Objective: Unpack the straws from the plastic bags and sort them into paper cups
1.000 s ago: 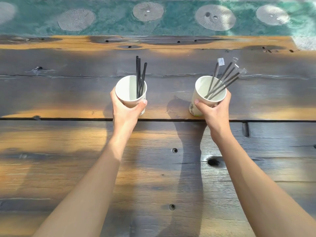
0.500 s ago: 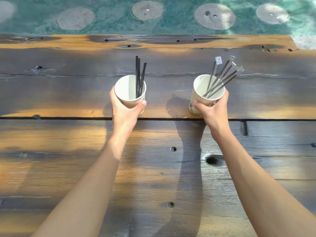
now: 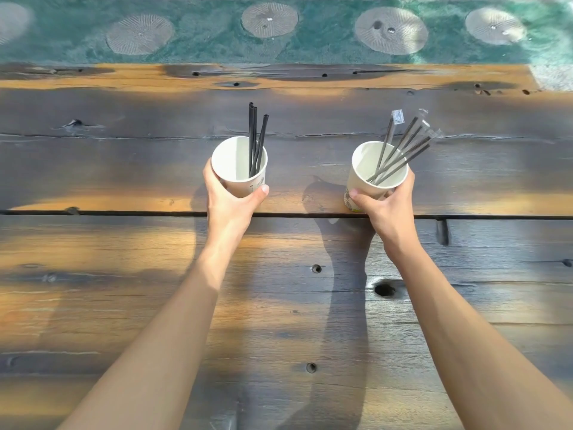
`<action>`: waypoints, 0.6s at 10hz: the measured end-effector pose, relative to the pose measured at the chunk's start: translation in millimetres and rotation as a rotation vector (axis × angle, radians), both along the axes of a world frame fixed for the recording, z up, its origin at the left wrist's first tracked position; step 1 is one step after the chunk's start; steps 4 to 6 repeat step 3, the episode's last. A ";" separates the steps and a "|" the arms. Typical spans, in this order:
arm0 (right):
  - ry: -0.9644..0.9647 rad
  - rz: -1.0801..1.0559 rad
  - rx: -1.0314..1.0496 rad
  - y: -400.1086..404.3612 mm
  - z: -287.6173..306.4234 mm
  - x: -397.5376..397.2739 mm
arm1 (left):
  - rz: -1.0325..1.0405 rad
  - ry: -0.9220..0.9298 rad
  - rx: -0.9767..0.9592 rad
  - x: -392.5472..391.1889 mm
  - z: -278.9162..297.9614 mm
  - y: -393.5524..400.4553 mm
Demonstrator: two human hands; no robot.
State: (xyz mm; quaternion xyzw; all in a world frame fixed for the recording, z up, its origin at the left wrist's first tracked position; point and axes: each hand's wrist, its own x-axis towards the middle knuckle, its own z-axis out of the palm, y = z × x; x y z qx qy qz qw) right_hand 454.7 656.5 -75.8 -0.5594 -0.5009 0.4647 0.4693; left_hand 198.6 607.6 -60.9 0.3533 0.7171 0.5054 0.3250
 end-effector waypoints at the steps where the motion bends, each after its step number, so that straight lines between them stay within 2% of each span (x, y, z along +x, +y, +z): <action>1: -0.040 0.023 -0.025 -5.6 6.4 1.7 | -0.007 -0.006 -0.018 0.3 -0.4 -5.8; 3: -0.054 -0.038 -0.075 -40.3 24.8 7.7 | 0.083 0.017 -0.056 2.6 17.0 -37.1; 6: -0.054 -0.038 -0.075 -40.3 24.8 7.7 | 0.083 0.017 -0.056 2.6 17.0 -37.1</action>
